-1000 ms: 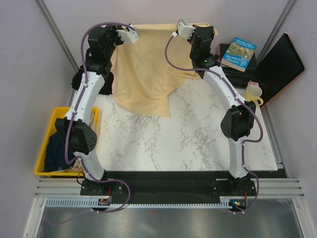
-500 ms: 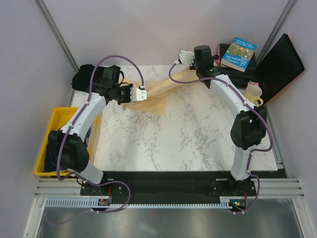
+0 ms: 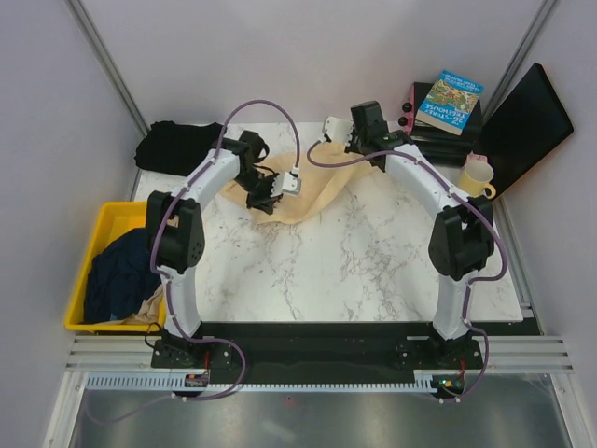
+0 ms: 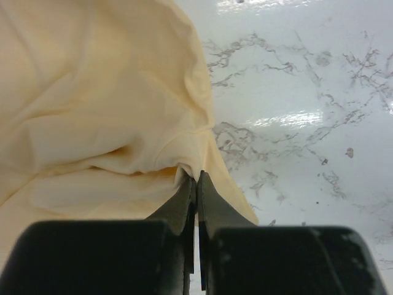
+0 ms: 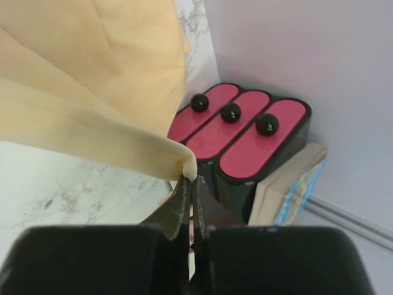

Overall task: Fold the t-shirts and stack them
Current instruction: Flatten out the tshirt

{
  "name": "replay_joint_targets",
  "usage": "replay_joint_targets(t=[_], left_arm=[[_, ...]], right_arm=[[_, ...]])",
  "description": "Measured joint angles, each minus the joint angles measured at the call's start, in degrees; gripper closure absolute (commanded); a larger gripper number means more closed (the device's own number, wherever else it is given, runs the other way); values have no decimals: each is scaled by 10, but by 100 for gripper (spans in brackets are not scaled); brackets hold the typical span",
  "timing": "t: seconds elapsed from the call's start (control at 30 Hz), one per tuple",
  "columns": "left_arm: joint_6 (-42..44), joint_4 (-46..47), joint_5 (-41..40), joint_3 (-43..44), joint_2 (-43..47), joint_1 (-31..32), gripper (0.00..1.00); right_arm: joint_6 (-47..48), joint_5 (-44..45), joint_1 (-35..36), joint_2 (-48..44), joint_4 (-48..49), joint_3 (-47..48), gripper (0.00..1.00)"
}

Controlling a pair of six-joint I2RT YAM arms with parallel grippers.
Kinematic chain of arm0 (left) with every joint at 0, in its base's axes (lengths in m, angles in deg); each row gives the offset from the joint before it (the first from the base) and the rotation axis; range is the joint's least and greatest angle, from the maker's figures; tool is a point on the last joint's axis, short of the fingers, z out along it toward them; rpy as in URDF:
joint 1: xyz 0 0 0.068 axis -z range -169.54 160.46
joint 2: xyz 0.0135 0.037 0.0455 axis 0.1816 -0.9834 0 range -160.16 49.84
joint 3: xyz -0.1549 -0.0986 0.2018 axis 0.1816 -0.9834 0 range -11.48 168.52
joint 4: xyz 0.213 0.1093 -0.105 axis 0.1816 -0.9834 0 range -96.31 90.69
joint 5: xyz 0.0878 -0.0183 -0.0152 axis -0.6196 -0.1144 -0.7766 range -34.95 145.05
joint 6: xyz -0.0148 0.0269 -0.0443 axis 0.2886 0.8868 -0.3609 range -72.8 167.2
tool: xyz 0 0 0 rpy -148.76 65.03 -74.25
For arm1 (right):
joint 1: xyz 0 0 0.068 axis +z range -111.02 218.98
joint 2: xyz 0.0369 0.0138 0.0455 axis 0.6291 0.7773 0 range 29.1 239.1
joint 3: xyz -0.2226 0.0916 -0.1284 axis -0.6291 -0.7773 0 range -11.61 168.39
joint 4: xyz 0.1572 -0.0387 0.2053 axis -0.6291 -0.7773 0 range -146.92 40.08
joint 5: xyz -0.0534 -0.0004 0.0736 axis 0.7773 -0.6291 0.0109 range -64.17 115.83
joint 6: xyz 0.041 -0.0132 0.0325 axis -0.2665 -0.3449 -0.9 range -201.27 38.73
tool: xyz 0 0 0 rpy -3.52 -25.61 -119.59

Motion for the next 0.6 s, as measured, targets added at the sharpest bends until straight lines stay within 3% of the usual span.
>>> replay_joint_targets(t=[0.07, 0.13, 0.2, 0.27, 0.6], left_arm=[[-8, -15, -5, 16, -37, 11, 98], [-22, -18, -14, 40, -78, 21, 89], [-39, -23, -21, 66, -111, 27, 69], [-55, -24, -24, 80, -126, 27, 59], [-116, -2, -20, 87, -57, -2, 44]], right_arm=[[-7, -2, 5, 11, -1, 0, 100], [-16, -3, 9, 24, -2, 0, 100], [-22, -4, 12, 35, -7, 0, 100], [-26, -4, 13, 41, -12, 0, 100], [-51, 1, 13, 42, -13, -18, 100]])
